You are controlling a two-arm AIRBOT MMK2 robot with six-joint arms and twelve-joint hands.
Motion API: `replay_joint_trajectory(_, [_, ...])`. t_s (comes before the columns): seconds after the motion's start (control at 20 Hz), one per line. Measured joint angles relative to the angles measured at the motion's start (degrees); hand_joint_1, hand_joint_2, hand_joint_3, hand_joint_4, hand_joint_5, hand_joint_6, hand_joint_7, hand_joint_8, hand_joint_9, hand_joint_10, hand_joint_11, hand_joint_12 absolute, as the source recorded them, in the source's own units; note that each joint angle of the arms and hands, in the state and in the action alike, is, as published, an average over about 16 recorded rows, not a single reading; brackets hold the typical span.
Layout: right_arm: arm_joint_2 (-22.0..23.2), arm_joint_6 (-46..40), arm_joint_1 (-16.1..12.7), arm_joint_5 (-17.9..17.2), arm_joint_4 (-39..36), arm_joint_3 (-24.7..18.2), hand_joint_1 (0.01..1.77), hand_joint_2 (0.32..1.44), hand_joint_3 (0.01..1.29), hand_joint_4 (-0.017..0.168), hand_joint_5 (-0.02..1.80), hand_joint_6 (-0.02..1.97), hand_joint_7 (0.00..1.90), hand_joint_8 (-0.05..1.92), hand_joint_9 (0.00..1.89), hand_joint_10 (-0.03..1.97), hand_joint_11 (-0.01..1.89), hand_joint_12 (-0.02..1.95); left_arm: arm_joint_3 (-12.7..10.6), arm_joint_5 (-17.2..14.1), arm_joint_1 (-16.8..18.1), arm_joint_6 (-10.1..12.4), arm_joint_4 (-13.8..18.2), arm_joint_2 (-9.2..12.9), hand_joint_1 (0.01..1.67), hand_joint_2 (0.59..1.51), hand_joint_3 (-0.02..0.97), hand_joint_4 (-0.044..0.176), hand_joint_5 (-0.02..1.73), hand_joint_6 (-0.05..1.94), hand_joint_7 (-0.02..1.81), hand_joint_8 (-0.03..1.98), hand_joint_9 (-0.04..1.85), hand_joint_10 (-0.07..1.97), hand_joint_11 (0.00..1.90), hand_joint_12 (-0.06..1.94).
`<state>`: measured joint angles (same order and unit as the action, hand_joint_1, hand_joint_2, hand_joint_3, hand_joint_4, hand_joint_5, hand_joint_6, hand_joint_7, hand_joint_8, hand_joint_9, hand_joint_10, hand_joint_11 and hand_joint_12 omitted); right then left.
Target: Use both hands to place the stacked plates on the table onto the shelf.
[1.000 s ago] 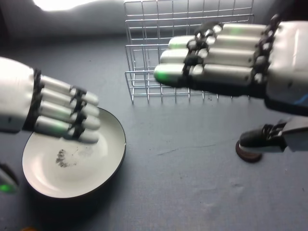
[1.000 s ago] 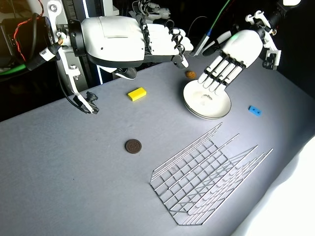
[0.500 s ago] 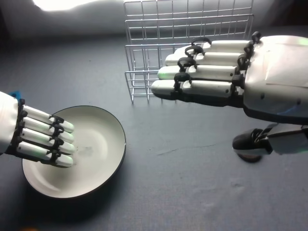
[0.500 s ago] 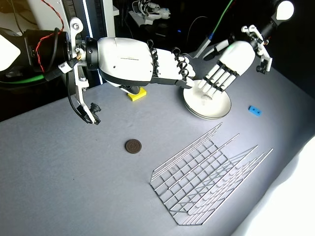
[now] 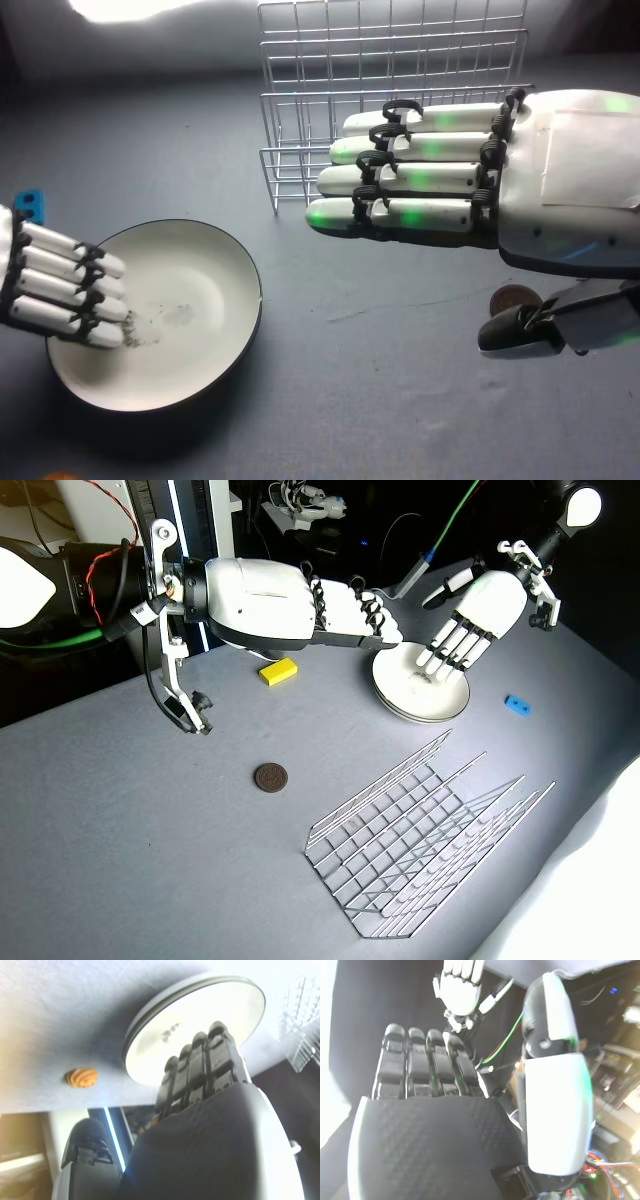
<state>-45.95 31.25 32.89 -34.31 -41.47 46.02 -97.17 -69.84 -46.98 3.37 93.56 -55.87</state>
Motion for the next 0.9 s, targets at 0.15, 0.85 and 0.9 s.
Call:
replay_joint_trajectory(0.15, [-0.62, 1.49, 0.41, 0.02, -0.17, 0.19, 0.99, 0.99, 0.02, 0.005, 0.02, 0.02, 0.02, 0.01, 0.01, 0.00, 0.02, -0.01, -0.85, 0.05, -0.95, -0.20, -0.20, -0.34, 0.02, 1.164, 0.033, 0.003, 0.02, -0.01, 0.02, -0.01, 0.02, 0.01, 0.02, -0.01])
replay_joint_trajectory(0.85, [-6.98, 7.89, 2.60, 0.91, -0.64, 3.42, 1.03, 1.05, 0.02, 0.005, 0.02, 0.02, 0.02, 0.01, 0.01, 0.00, 0.02, -0.01, -1.71, 1.20, -3.67, -1.04, -1.05, -1.88, 0.02, 1.192, 0.032, 0.002, 0.01, 0.00, 0.00, -0.01, 0.01, 0.00, 0.02, -0.02])
replay_joint_trajectory(0.9, [-7.52, 8.17, 2.67, 1.11, -0.64, 3.73, 1.03, 1.05, 0.02, 0.005, 0.02, 0.02, 0.02, 0.01, 0.01, 0.00, 0.02, -0.01, -1.41, 1.42, -3.61, -1.09, -1.12, -2.00, 0.02, 1.193, 0.032, 0.002, 0.01, 0.00, 0.00, -0.01, 0.01, -0.01, 0.02, -0.02])
